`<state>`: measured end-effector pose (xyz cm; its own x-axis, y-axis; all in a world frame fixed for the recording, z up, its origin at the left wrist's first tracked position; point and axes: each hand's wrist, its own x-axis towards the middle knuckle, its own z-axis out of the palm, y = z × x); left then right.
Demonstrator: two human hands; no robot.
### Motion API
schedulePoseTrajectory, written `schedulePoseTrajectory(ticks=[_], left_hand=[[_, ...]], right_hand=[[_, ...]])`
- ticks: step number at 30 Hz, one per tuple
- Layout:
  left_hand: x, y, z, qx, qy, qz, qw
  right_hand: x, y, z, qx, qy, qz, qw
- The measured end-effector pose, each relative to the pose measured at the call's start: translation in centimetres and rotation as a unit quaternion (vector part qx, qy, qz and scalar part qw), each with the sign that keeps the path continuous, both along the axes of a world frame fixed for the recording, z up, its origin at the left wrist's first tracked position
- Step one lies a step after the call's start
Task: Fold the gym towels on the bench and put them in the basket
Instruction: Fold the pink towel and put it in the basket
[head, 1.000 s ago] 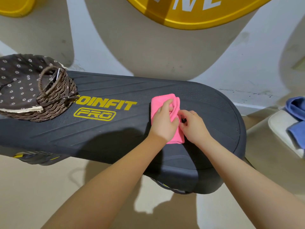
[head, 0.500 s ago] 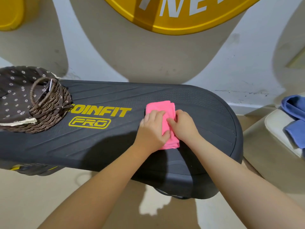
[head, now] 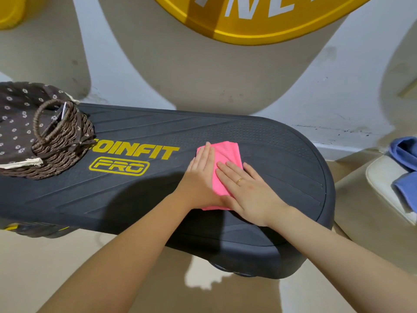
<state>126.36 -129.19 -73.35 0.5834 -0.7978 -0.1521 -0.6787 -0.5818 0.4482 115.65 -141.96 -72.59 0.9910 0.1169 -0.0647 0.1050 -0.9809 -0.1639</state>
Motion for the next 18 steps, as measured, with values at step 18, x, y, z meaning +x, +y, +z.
schedulePoseTrajectory(ticks=[18], left_hand=[[-1.8,-0.2,2.9,0.122,-0.059,0.039,0.990]], right_hand=[[4.0,-0.8,2.4,0.143,0.015,-0.305,0.942]])
